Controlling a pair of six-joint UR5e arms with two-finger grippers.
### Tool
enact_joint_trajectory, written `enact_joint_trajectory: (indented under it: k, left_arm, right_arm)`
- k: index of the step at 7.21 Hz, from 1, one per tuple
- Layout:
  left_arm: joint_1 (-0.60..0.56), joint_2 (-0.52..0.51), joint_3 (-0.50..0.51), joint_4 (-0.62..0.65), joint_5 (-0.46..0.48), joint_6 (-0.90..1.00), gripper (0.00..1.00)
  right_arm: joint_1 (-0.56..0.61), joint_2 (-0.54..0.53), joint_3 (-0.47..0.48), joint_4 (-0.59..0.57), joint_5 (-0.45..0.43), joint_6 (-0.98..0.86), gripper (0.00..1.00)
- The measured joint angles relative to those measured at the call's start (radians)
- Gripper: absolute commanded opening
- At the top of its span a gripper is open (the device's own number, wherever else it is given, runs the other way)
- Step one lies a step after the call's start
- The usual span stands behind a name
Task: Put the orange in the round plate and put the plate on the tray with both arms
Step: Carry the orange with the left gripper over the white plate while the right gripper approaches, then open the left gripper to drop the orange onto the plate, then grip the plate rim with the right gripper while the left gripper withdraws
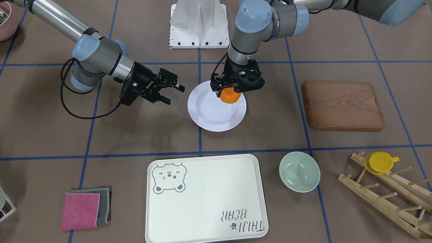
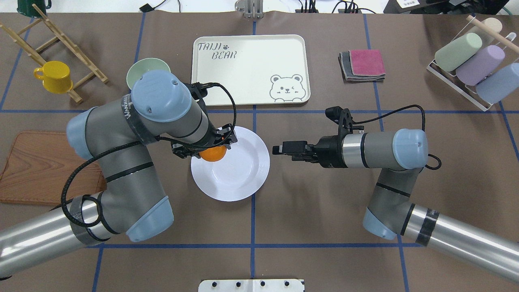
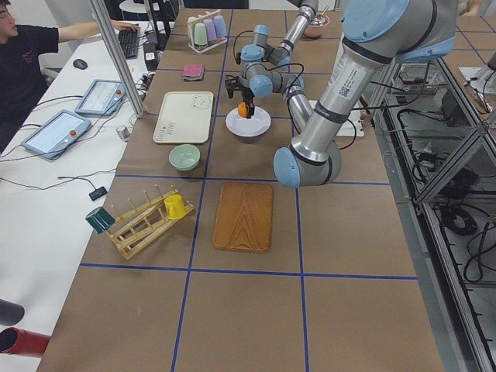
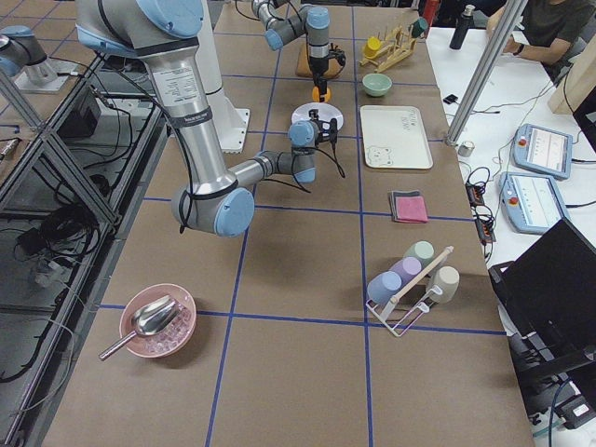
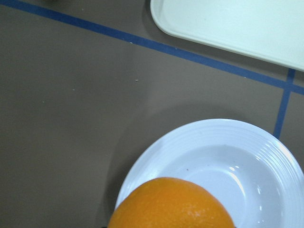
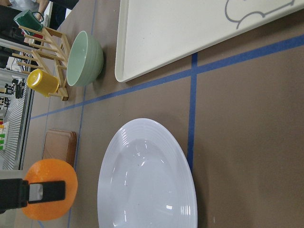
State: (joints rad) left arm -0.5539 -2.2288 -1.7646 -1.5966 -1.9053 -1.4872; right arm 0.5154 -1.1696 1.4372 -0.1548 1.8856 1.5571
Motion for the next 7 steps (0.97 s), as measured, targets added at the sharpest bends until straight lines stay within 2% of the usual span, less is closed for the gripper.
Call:
enact_joint_trajectory:
  k: [4,6,7]
  left_arm:
    - [-0.017,0.004,-0.031,0.002,0.03,0.002,0.99]
    - [-0.043,0.046,-0.083,0.005,0.024,0.035,0.99]
    - [-0.052,0.062,-0.101,0.006,0.02,0.049,0.99]
  right_arm:
    - [-0.041,0.039,-0.054,-0.01,-0.047,-0.002,0.97]
    - [-0.047,0.082,-0.108,-0.021,-0.048,-0.004,0.96]
    - [-0.049,0.102,-0.119,-0.037,-0.049,-0.003,0.92]
